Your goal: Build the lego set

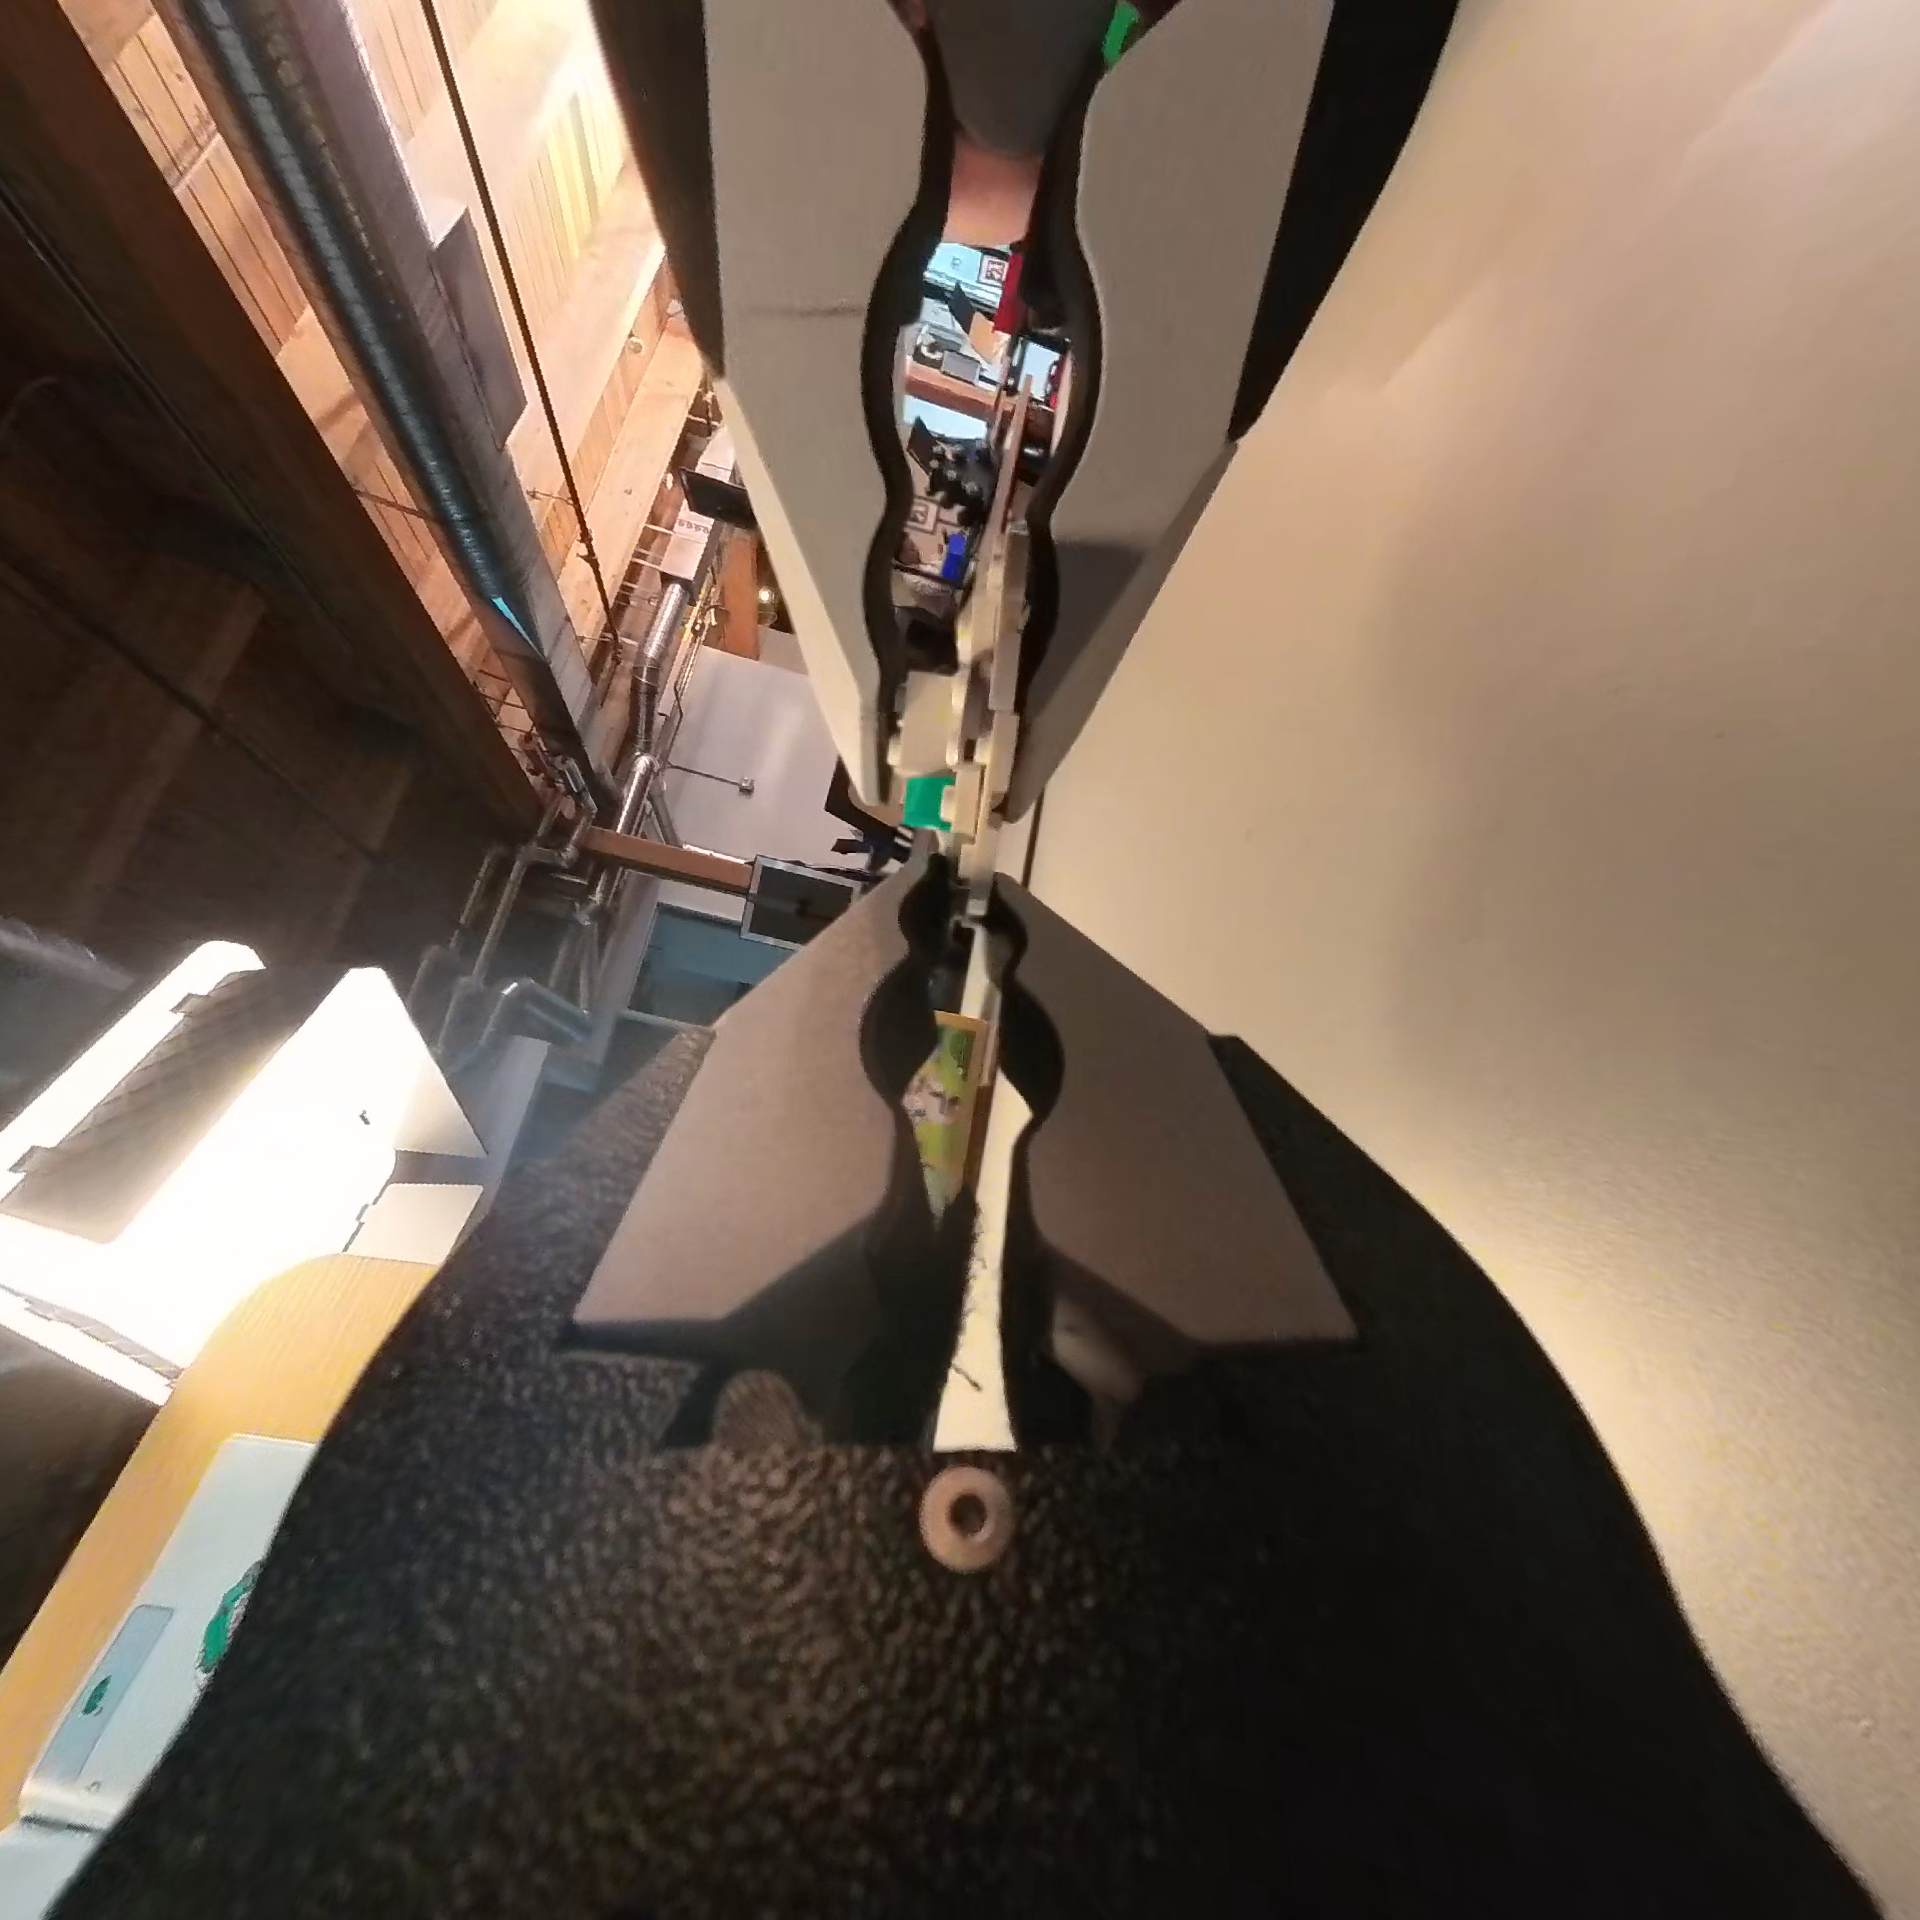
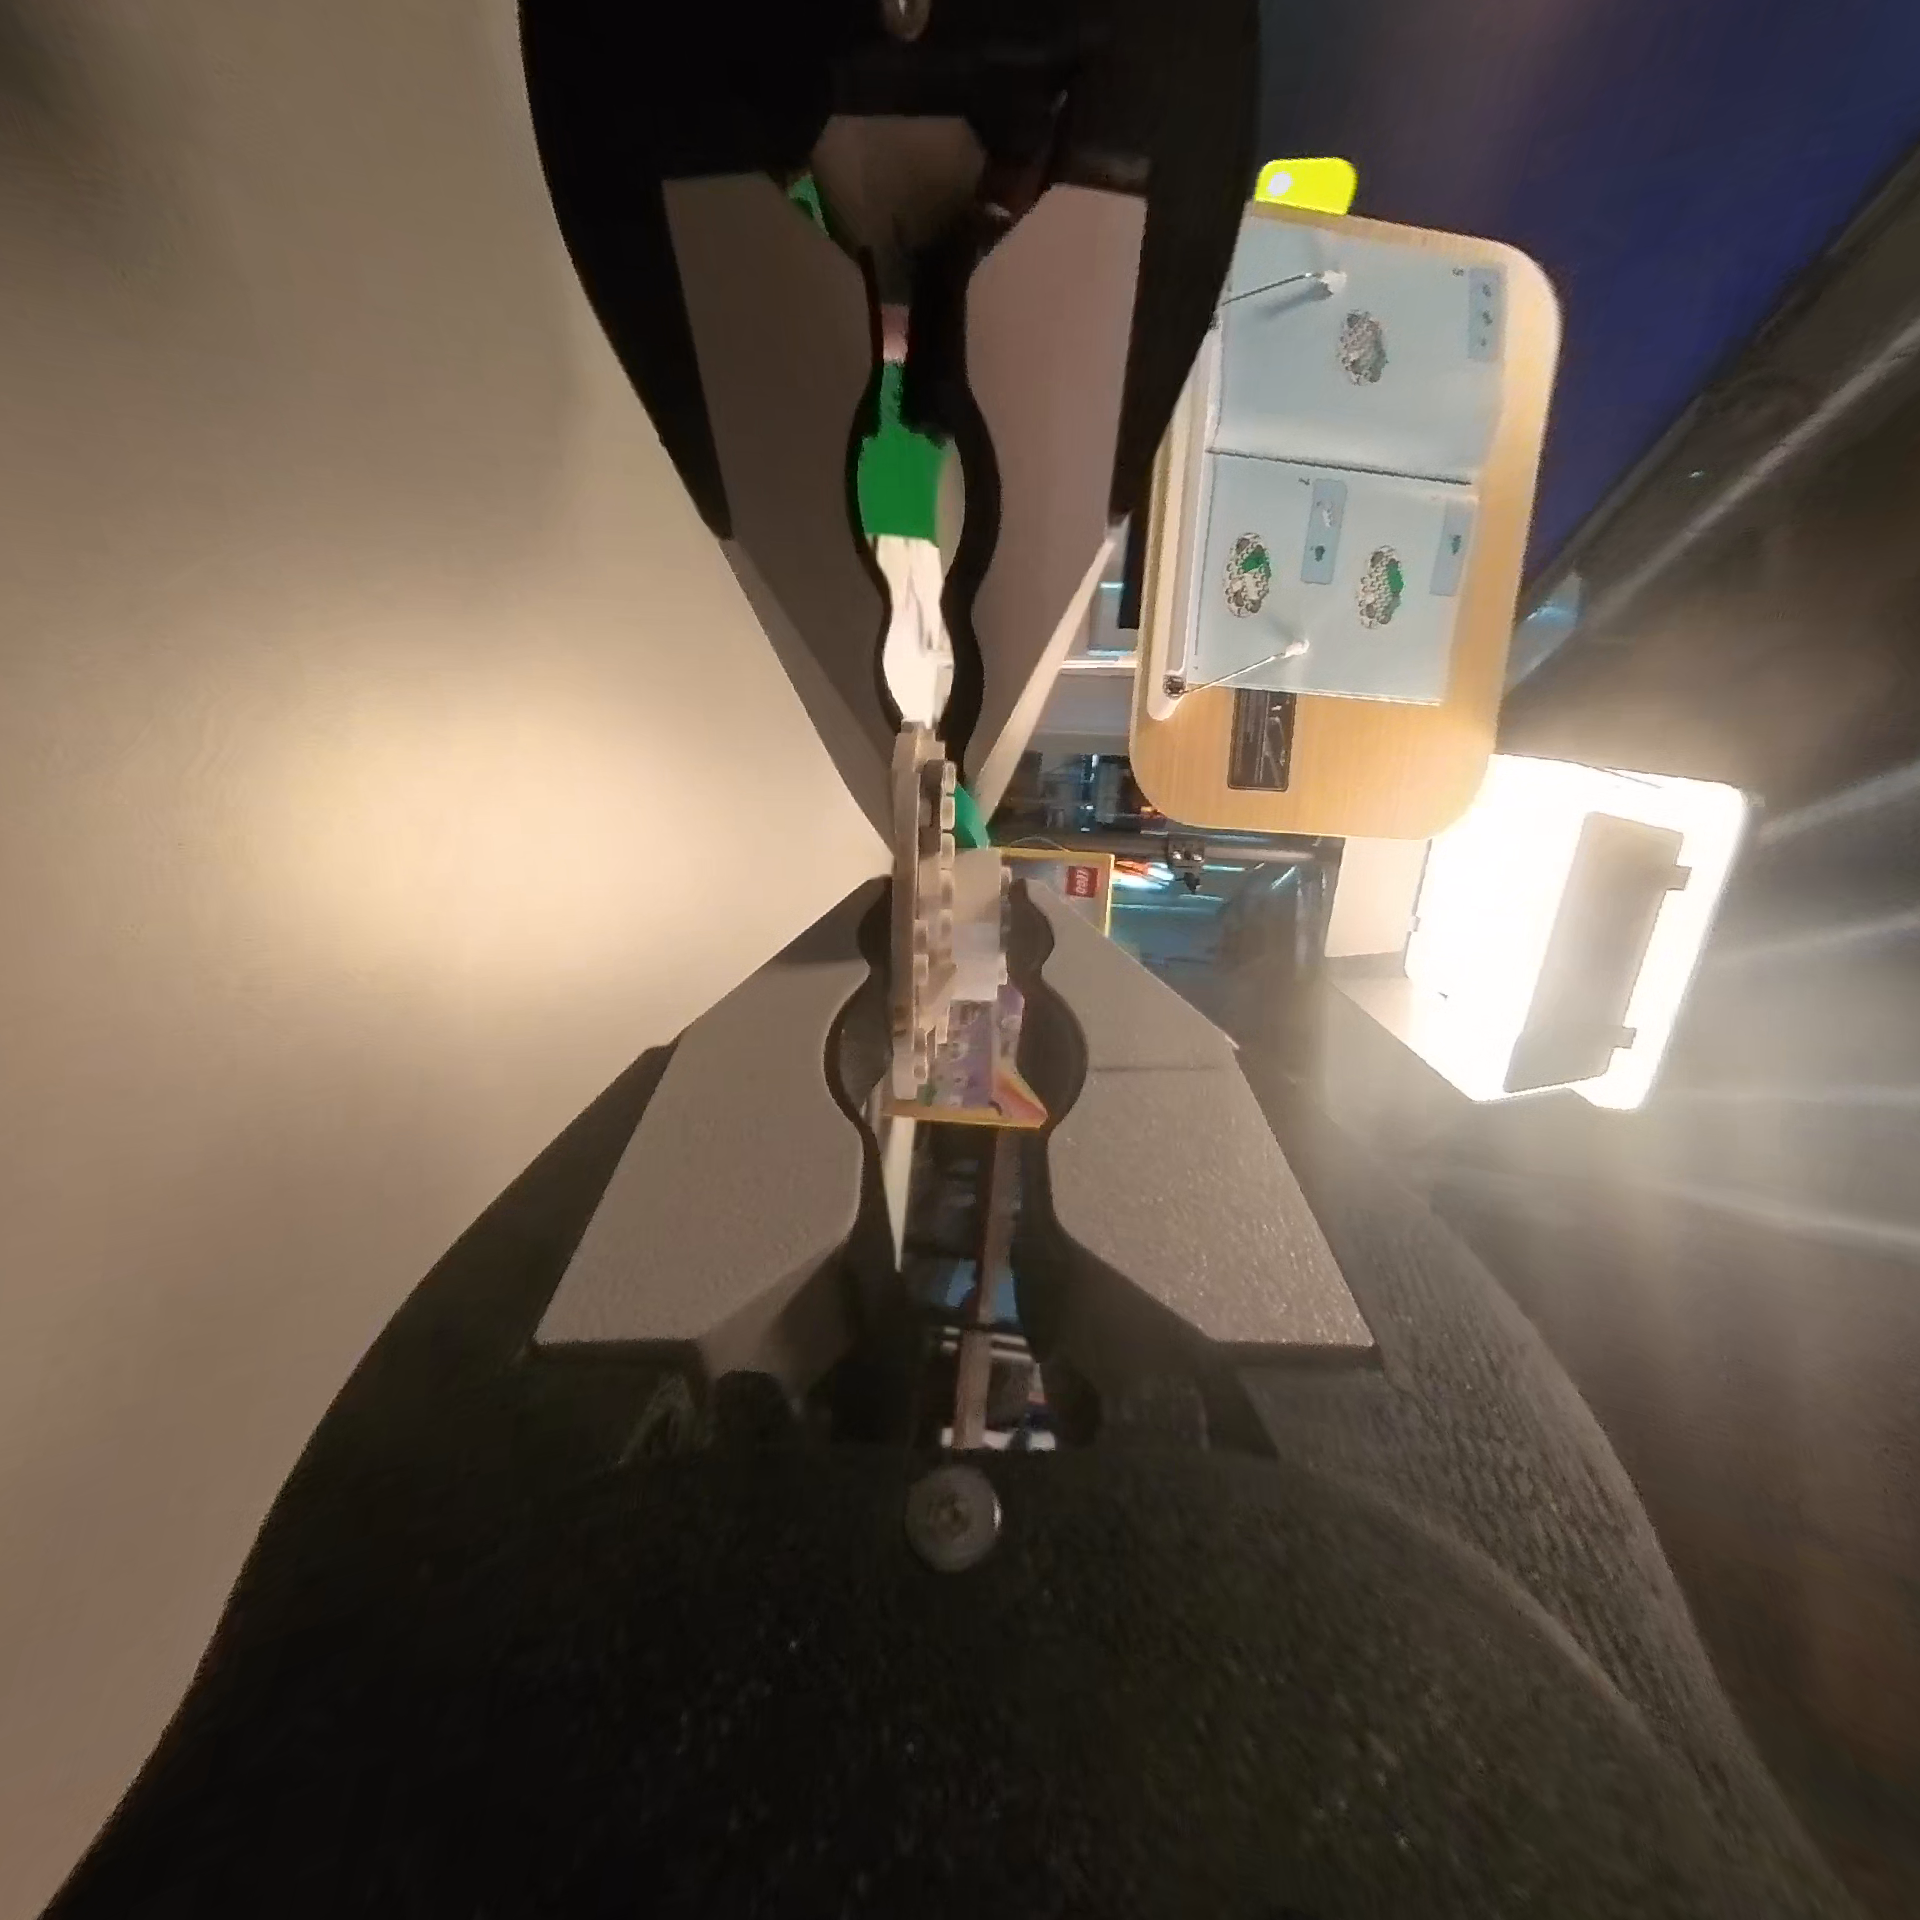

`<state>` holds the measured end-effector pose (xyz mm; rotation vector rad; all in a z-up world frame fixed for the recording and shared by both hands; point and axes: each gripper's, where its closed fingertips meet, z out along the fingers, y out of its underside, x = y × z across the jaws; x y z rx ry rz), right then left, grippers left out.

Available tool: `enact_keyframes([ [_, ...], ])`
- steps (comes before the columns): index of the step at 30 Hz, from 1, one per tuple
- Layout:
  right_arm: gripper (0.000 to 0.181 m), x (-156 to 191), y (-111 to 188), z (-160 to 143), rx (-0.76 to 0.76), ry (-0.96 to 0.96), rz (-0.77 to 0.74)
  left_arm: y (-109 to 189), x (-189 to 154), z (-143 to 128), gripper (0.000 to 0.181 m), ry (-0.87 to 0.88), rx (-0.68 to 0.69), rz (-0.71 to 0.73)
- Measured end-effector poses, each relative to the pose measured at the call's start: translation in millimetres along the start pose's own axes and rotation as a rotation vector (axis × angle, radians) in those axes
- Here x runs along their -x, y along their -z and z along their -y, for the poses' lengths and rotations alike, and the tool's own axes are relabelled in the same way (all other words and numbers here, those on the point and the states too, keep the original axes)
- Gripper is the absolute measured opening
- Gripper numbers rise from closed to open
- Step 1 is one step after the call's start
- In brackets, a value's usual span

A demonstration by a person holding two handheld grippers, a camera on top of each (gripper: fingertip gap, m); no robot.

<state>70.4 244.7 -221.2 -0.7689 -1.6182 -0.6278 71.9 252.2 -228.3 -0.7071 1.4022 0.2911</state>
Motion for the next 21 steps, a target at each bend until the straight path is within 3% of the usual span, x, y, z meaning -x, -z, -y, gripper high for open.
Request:
enact_keyframes([
  [4,0.018,3.1,-0.4,-1.1,0.000,-0.013,0.044,-0.9,-2.6,-0.4,0.002,0.020,-0.002,-0.016],
  [8,0.020,-3.7,1.6,1.0,-0.066,-0.157,0.052,-0.4,3.3,5.6,0.003,0.137,-0.053,-0.013],
  [11,0.055,-9.7,6.0,-0.1,-0.099,-0.302,0.092,4.4,3.3,22.3,0.003,0.258,-0.149,-0.069],
  [17,0.038,-19.9,30.8,21.2,-0.312,-0.596,0.249,21.5,14.1,50.6,0.002,0.643,-0.404,-0.236],
  [21,0.024,-36.2,46.0,32.9,-0.425,-0.682,0.255,27.0,18.5,58.9,0.002,0.749,-0.480,-0.281],
])
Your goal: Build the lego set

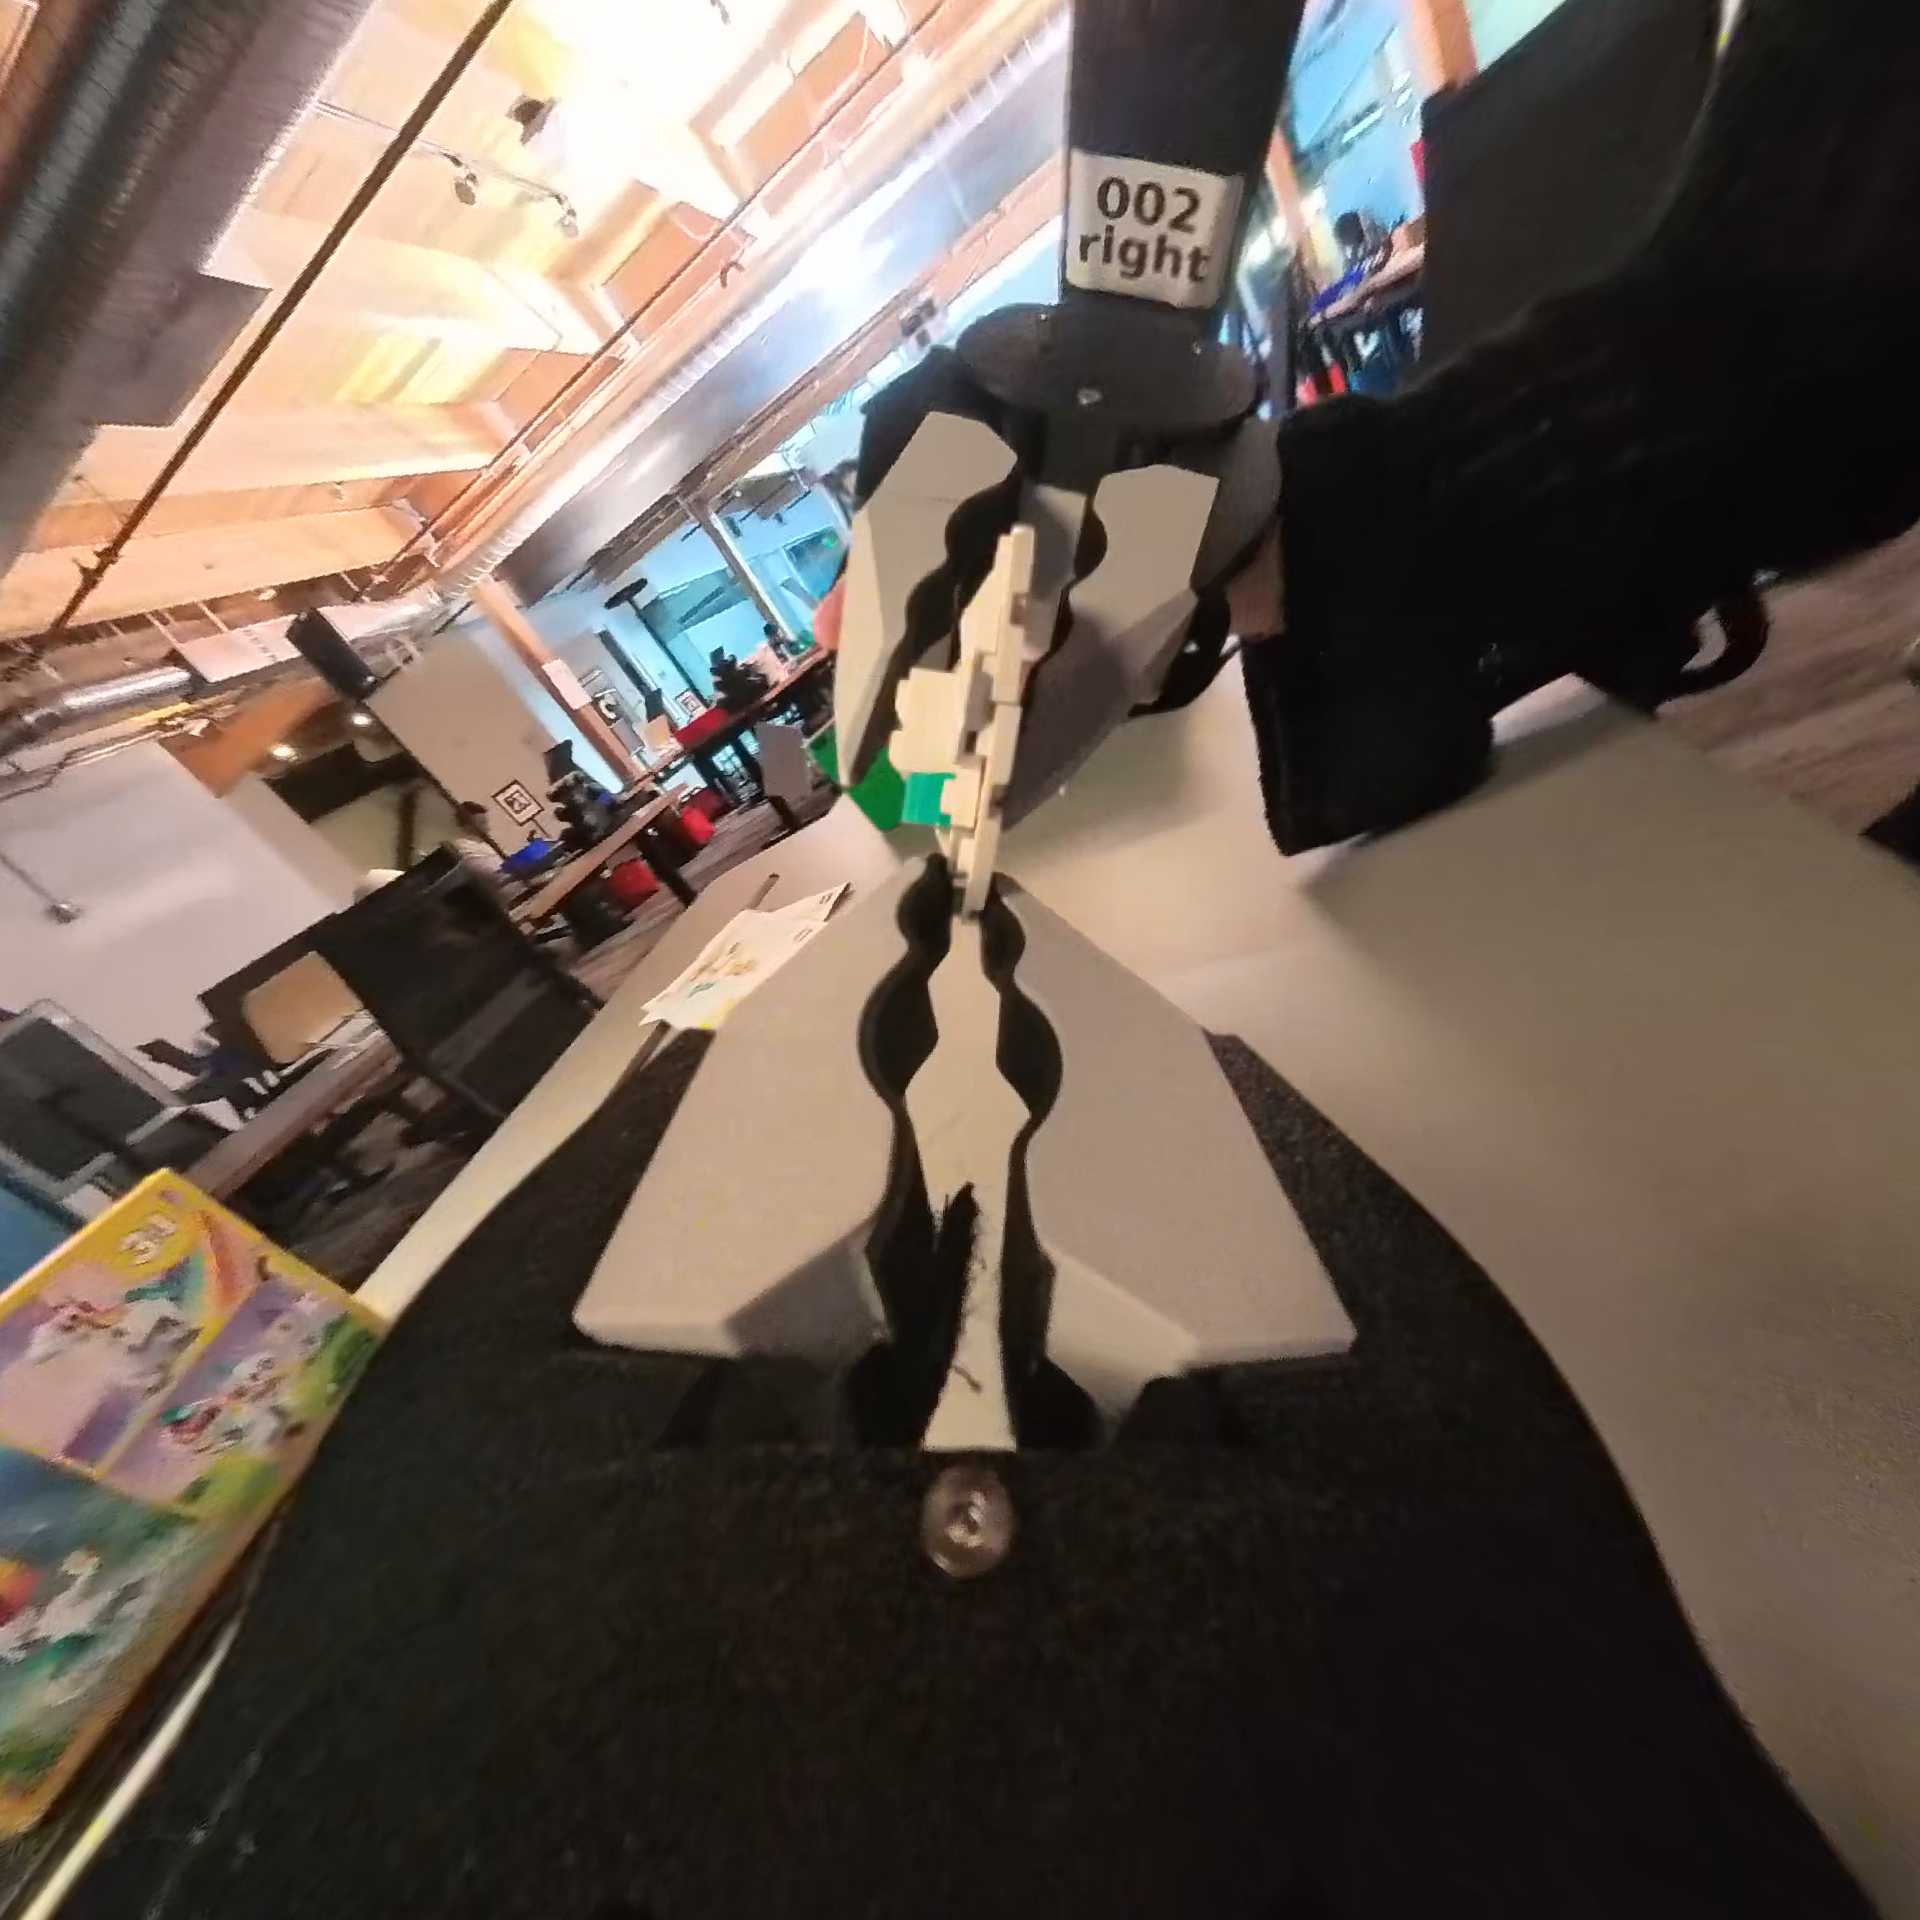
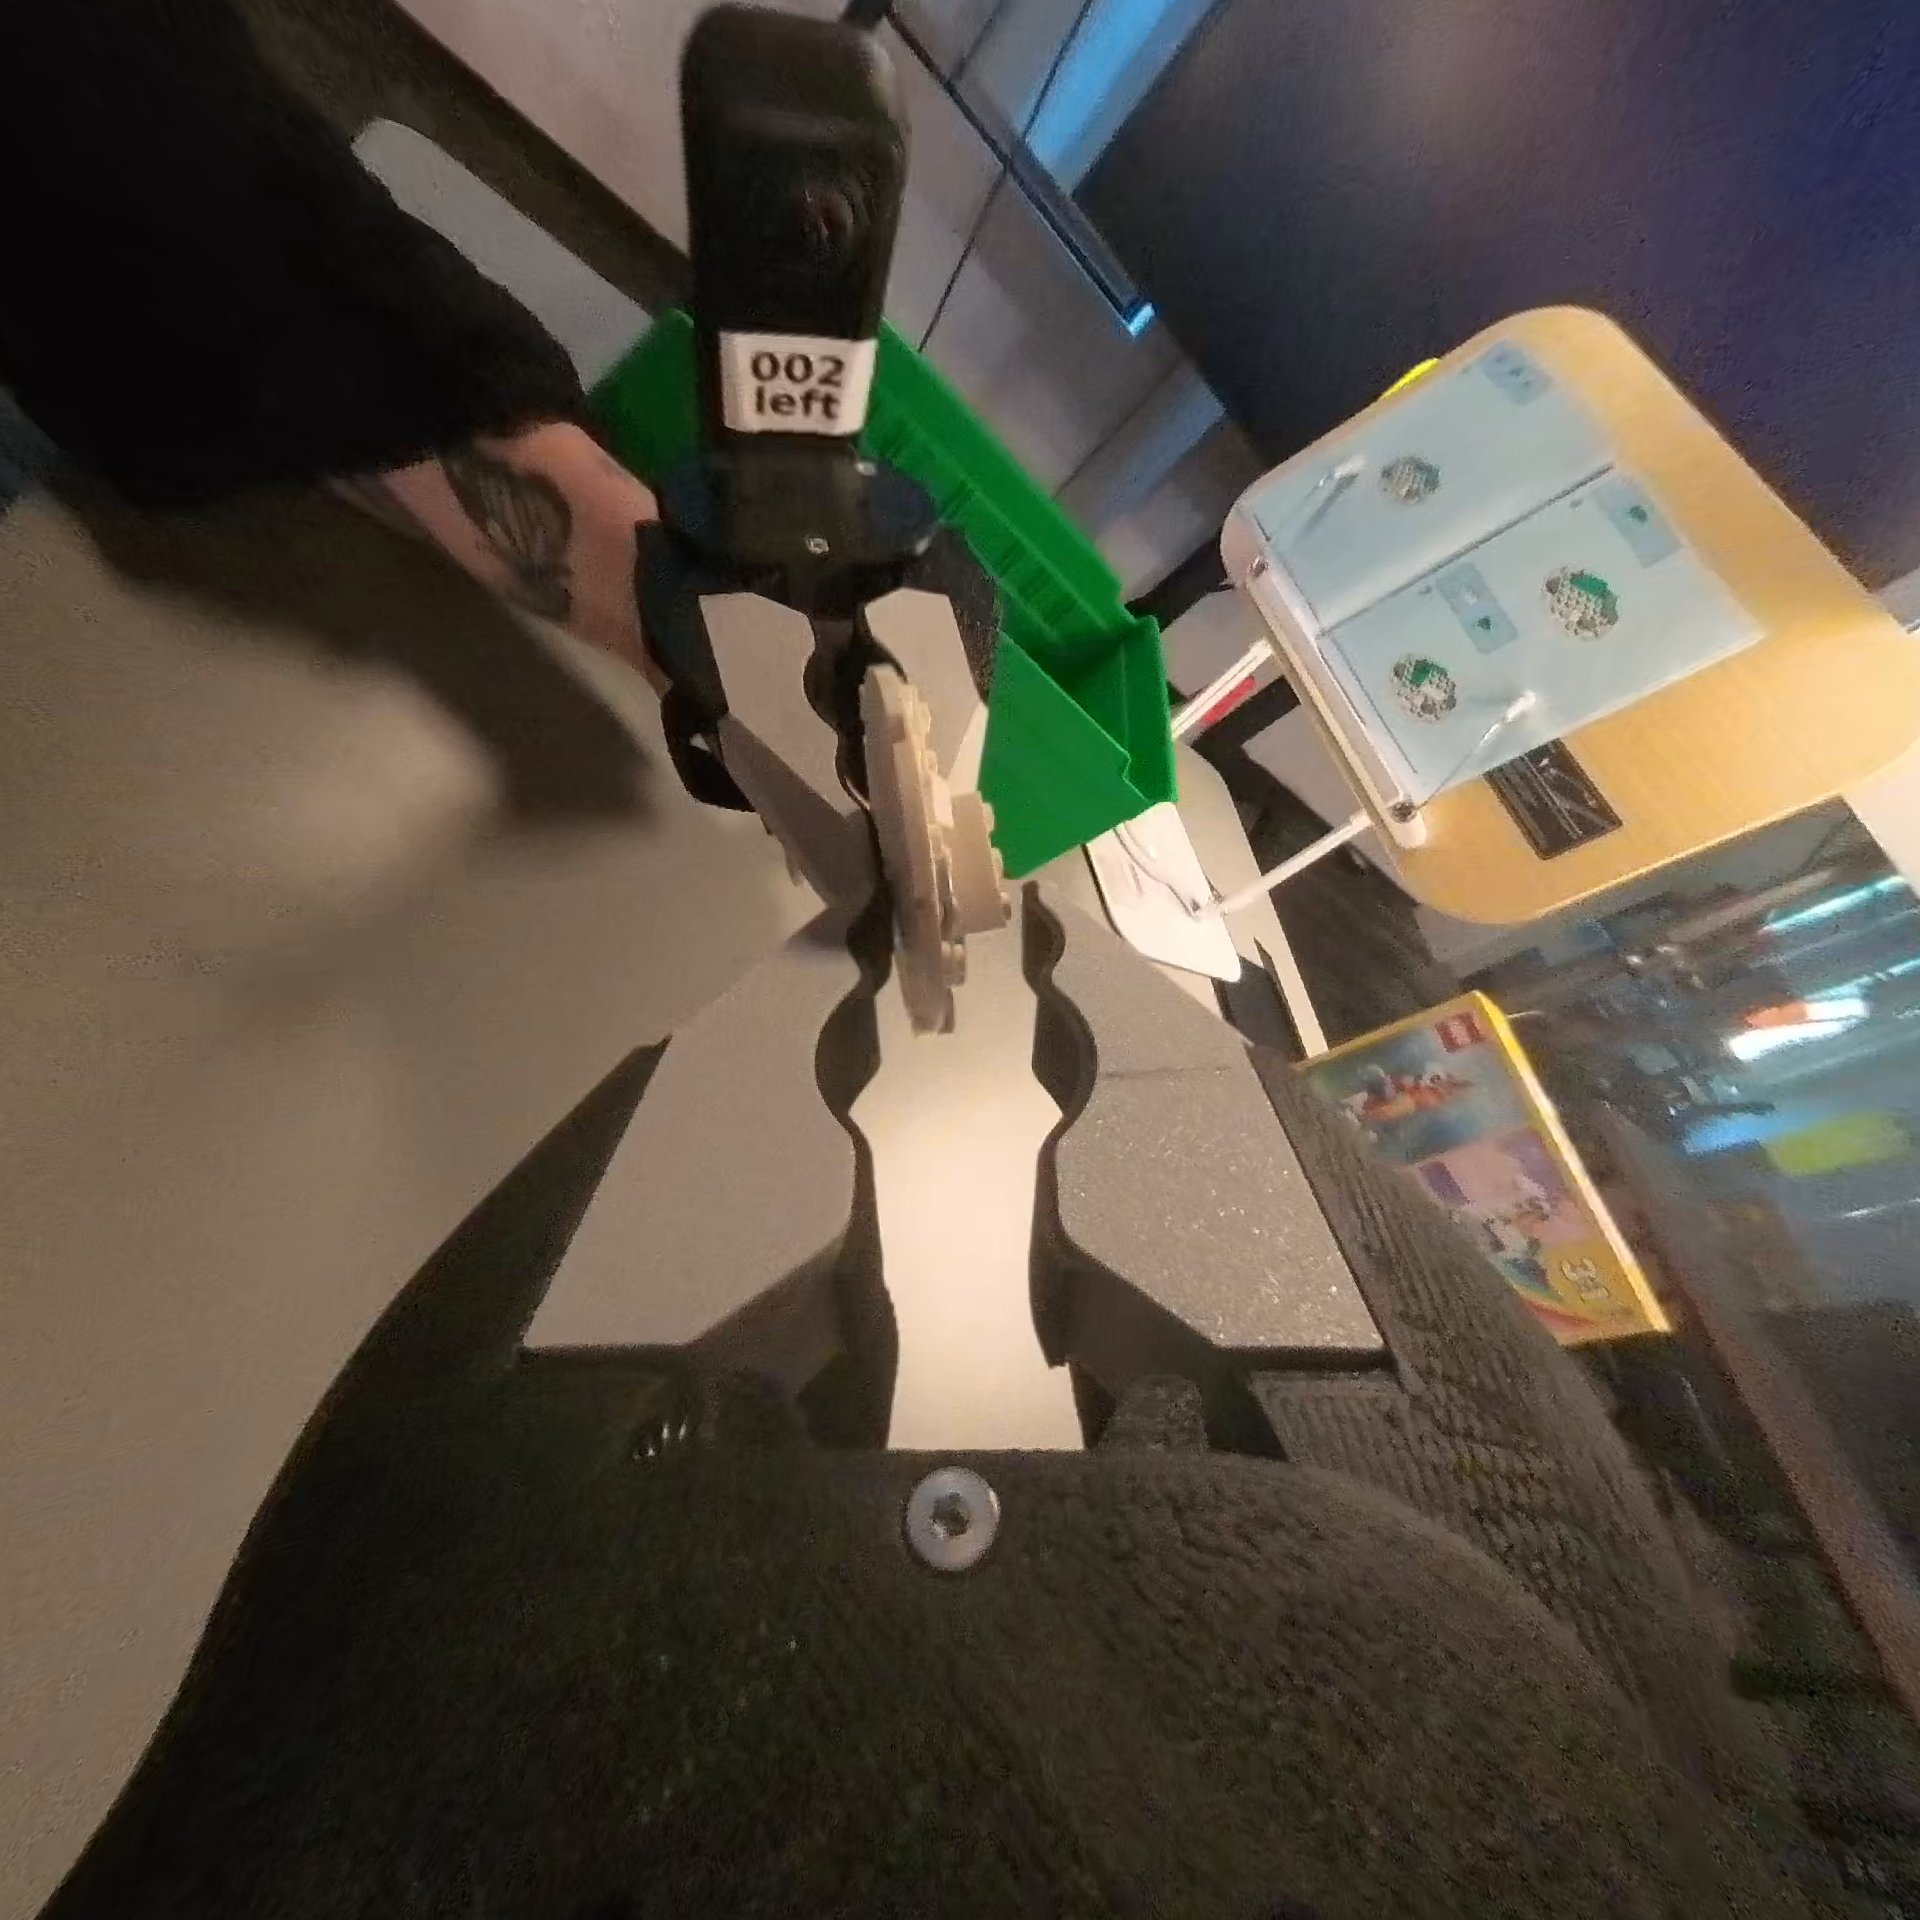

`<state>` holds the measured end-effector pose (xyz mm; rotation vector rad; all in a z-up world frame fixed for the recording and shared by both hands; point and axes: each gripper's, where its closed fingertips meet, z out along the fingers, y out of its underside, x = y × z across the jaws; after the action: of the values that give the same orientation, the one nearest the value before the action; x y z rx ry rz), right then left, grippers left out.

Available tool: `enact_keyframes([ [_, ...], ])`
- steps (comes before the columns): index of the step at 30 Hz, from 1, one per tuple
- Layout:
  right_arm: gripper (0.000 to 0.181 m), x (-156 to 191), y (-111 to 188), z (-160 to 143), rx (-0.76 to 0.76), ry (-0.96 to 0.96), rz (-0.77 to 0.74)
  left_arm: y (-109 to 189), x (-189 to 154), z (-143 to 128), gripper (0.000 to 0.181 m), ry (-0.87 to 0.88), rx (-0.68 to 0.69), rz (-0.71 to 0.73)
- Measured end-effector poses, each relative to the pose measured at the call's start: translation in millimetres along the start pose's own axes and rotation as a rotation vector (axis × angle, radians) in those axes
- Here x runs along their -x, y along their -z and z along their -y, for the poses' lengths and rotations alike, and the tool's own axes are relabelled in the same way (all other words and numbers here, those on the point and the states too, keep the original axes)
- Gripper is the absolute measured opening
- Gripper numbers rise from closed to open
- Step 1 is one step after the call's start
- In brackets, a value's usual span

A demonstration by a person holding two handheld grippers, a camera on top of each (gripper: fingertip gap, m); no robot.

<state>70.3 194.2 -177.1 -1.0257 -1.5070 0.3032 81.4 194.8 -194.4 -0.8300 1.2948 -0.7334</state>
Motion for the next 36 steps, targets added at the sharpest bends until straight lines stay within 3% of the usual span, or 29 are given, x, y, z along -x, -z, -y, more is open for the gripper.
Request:
enact_keyframes([
  [16,0.018,8.8,3.7,-3.8,0.058,0.008,0.053,-3.9,-8.4,-5.5,0.002,-0.025,0.037,-0.037],
  [20,0.037,12.1,2.5,-0.5,0.043,0.074,0.035,-4.2,-11.2,-9.2,0.002,-0.041,0.061,-0.052],
  [24,0.019,17.4,2.2,1.4,0.040,0.111,0.053,-6.4,-15.8,-10.9,0.002,-0.043,0.068,-0.070],
  [31,0.017,23.6,3.8,-4.2,0.079,0.051,0.118,-8.4,-22.1,-16.1,0.002,-0.066,0.099,-0.096],
  [36,0.018,17.2,3.0,-5.8,0.057,0.031,0.053,-6.6,-15.6,-15.5,0.002,-0.053,0.094,-0.070],
])
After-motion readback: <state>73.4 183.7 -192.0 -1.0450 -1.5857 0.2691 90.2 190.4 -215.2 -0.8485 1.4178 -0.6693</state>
